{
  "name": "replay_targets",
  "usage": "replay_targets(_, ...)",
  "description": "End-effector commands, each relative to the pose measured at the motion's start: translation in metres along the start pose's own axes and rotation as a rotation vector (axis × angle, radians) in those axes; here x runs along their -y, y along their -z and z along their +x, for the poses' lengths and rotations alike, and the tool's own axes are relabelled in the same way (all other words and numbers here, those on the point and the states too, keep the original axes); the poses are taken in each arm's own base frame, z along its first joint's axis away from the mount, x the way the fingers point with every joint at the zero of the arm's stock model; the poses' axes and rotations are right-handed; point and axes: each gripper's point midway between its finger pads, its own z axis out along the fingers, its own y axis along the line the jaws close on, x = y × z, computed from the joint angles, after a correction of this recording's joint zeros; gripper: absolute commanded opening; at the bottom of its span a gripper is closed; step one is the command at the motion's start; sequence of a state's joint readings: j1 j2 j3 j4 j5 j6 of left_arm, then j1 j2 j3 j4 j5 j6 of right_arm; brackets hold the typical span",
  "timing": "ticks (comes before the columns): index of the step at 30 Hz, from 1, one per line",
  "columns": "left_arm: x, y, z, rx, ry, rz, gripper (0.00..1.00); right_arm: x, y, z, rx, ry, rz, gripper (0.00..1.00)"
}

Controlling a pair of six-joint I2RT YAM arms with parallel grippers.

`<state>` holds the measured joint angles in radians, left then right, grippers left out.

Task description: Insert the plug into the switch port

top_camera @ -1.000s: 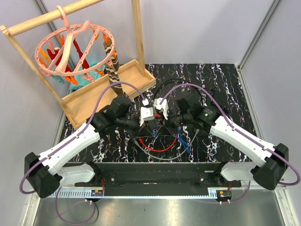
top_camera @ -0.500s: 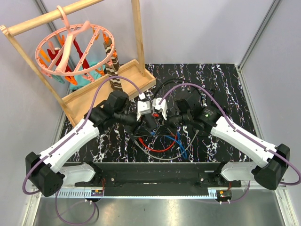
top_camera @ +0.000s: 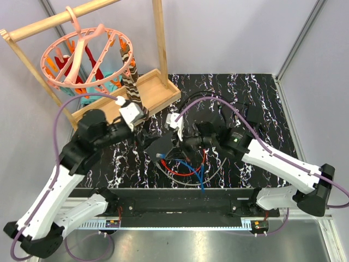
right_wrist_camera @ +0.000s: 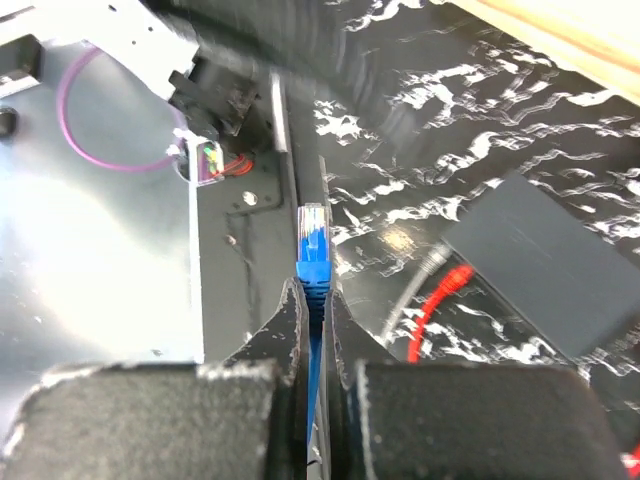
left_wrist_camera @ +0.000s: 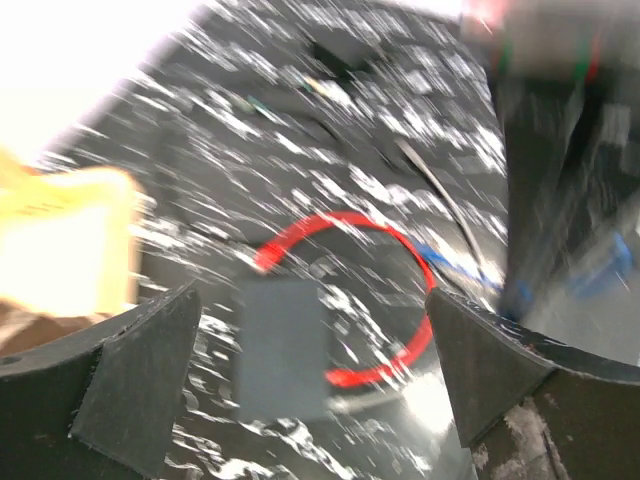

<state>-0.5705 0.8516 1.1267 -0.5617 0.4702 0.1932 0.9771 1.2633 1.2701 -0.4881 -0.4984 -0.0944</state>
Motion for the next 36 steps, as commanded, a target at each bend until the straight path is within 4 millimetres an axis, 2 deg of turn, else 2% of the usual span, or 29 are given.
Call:
replay_targets(1, -0.021, 0.021, -0.045, 0.165, 0.002, -0.162, 0.99, 0.002, -0.025, -0.016, 0.107, -0.084, 0.029, 0.00)
replay_targets(4, -0.020, 0.017, -0.028, 0.146, 0.064, -0.170, 0.99, 0.021, -0.033, -0.014, 0.179, -0.147, 0.121, 0.00)
replay_targets(5, -0.023, 0.013, -0.016, 0.129, 0.093, -0.188, 0.99, 0.024, -0.036, -0.012, 0.189, -0.174, 0.136, 0.00)
replay_targets(7, -0.033, 0.014, -0.005, 0.121, 0.172, -0.261, 0.99, 0.029, -0.044, -0.005, 0.197, -0.205, 0.143, 0.00)
replay_targets(9, -0.047, 0.014, 0.009, 0.111, 0.237, -0.357, 0.99, 0.019, -0.054, 0.005, 0.184, -0.258, 0.100, 0.00)
replay_targets(10, -0.052, 0.016, 0.014, 0.104, 0.256, -0.394, 0.99, 0.018, -0.061, -0.001, 0.218, -0.260, 0.082, 0.00)
replay_targets(12, -0.069, 0.022, 0.026, 0.088, 0.286, -0.511, 0.99, 0.009, -0.070, 0.009, 0.216, -0.315, 0.057, 0.00)
replay_targets(13, -0.075, 0.024, 0.031, 0.077, 0.296, -0.549, 0.99, 0.008, -0.073, 0.007, 0.239, -0.341, 0.055, 0.00)
replay_targets(14, -0.084, 0.029, 0.036, 0.067, 0.306, -0.610, 0.99, 0.014, -0.075, 0.009, 0.251, -0.359, 0.092, 0.00)
replay_targets(16, -0.088, 0.026, 0.044, 0.035, 0.318, -0.634, 0.99, 0.024, -0.076, 0.025, 0.246, -0.382, 0.147, 0.00)
replay_targets(17, -0.088, 0.023, 0.048, 0.025, 0.331, -0.631, 0.99, 0.040, -0.074, 0.033, 0.254, -0.389, 0.237, 0.00)
replay_targets(18, -0.089, 0.017, 0.054, 0.005, 0.346, -0.629, 0.99, 0.049, -0.073, 0.054, 0.227, -0.395, 0.292, 0.00)
replay_targets(20, -0.088, 0.006, 0.066, -0.019, 0.378, -0.613, 0.99, 0.071, -0.066, 0.077, 0.204, -0.380, 0.426, 0.00)
replay_targets(21, -0.089, -0.001, 0.074, -0.038, 0.391, -0.608, 0.99, 0.076, -0.065, 0.101, 0.163, -0.381, 0.466, 0.00)
replay_targets(23, -0.089, -0.012, 0.086, -0.062, 0.420, -0.600, 0.98, 0.087, -0.059, 0.120, 0.142, -0.362, 0.532, 0.00)
replay_targets(24, -0.091, -0.020, 0.096, -0.096, 0.430, -0.598, 0.98, 0.090, -0.058, 0.139, 0.109, -0.363, 0.553, 0.00)
replay_targets(26, -0.096, -0.028, 0.109, -0.130, 0.447, -0.612, 0.98, 0.094, -0.057, 0.152, 0.096, -0.344, 0.586, 0.00)
replay_targets(27, -0.098, -0.037, 0.121, -0.172, 0.455, -0.615, 0.99, 0.095, -0.057, 0.166, 0.070, -0.335, 0.599, 0.00)
replay_targets(29, -0.102, -0.046, 0.127, -0.196, 0.460, -0.611, 0.99, 0.098, -0.059, 0.171, 0.072, -0.301, 0.634, 0.00)
replay_targets(30, -0.103, -0.054, 0.138, -0.234, 0.470, -0.608, 0.99, 0.100, -0.062, 0.176, 0.071, -0.291, 0.649, 0.00)
replay_targets(31, -0.105, -0.058, 0.140, -0.240, 0.472, -0.605, 0.99, 0.105, -0.061, 0.177, 0.079, -0.277, 0.687, 0.00)
replay_targets(32, -0.106, -0.066, 0.151, -0.276, 0.490, -0.593, 0.99, 0.102, -0.064, 0.178, 0.085, -0.267, 0.693, 0.00)
replay_targets(34, -0.109, -0.074, 0.159, -0.299, 0.514, -0.586, 0.99, 0.109, -0.068, 0.181, 0.104, -0.255, 0.742, 0.00)
replay_targets(36, -0.111, -0.083, 0.176, -0.348, 0.559, -0.567, 0.99, 0.109, -0.076, 0.182, 0.119, -0.244, 0.761, 0.00)
